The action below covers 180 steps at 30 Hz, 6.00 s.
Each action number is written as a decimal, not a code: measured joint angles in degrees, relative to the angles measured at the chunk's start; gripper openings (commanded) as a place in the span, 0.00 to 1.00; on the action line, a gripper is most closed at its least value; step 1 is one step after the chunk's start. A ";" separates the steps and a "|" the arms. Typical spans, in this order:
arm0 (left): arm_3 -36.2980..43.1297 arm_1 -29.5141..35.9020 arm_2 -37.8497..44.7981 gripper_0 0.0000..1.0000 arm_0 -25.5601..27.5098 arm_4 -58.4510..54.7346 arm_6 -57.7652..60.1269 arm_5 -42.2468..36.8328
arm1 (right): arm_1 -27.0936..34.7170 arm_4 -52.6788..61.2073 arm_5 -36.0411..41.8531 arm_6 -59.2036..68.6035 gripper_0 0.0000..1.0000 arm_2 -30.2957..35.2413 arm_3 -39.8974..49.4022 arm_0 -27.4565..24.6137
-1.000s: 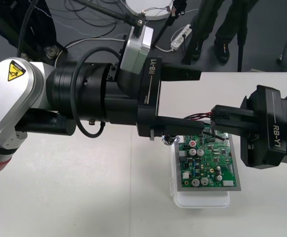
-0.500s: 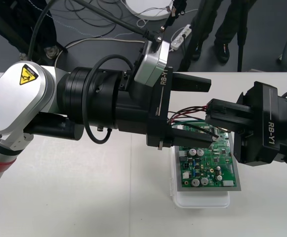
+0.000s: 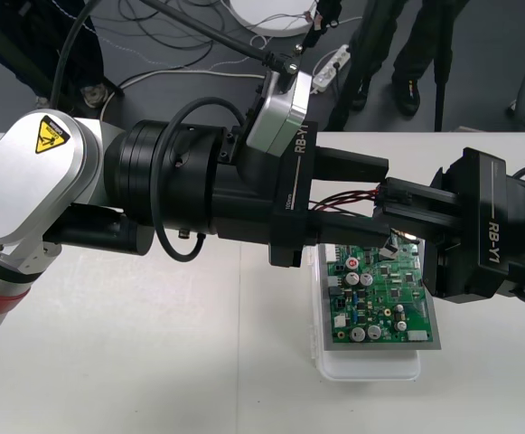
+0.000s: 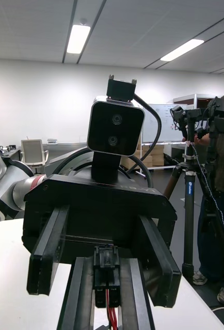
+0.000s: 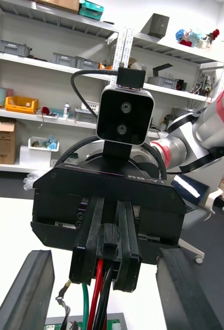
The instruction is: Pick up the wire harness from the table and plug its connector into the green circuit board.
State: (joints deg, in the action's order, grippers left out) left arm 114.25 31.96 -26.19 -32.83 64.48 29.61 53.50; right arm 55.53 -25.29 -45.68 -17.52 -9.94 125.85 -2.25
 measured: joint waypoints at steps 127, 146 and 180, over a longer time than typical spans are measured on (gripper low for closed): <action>-24.10 10.41 -0.24 0.00 11.99 -20.60 -35.69 8.53 | 4.95 -40.05 -18.62 29.02 1.00 11.81 -6.76 -1.90; -43.75 2.42 -0.27 0.00 16.84 -21.28 -54.88 17.68 | 4.01 -69.02 -38.25 35.64 1.00 24.75 -5.42 -3.63; -48.17 -3.94 -12.16 0.00 6.18 -21.28 -57.56 11.97 | -1.80 -114.45 -41.34 62.04 1.00 -4.05 3.36 4.76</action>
State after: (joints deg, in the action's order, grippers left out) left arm 66.08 28.02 -38.35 -26.65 43.20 -27.95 65.47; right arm 53.73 -139.73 -87.02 44.52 -13.99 129.22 2.52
